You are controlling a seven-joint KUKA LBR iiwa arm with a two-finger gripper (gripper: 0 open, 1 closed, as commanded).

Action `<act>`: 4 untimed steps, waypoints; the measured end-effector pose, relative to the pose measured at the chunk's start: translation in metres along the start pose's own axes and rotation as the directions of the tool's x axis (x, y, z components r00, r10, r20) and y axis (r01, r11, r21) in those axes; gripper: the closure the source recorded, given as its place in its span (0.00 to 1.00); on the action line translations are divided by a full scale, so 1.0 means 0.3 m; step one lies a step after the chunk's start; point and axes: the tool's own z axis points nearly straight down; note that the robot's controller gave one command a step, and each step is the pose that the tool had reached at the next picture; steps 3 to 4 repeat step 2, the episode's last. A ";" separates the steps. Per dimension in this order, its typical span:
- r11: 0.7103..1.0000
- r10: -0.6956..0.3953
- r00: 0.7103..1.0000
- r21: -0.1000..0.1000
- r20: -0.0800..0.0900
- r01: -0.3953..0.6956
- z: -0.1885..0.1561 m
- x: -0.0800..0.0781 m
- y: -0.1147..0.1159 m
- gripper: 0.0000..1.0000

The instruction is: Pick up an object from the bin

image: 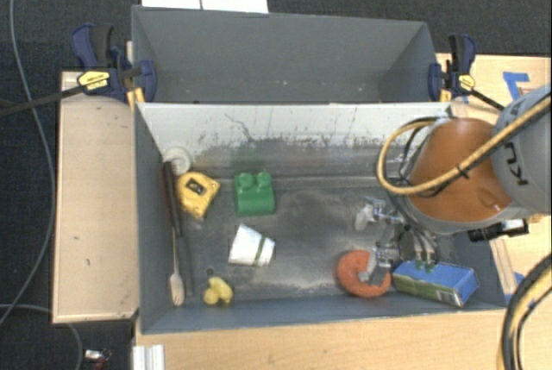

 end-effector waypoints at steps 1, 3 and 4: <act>0.999 0.035 0.999 0.002 0.005 -0.035 0.094 0.009 0.005 1.00; 0.999 0.035 0.999 0.002 0.005 -0.035 0.094 0.009 0.005 1.00; 0.999 0.035 0.999 0.002 0.005 -0.035 0.094 0.009 0.005 1.00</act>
Offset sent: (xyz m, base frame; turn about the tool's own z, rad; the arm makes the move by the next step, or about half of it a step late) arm 0.0000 0.0000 0.0000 0.0000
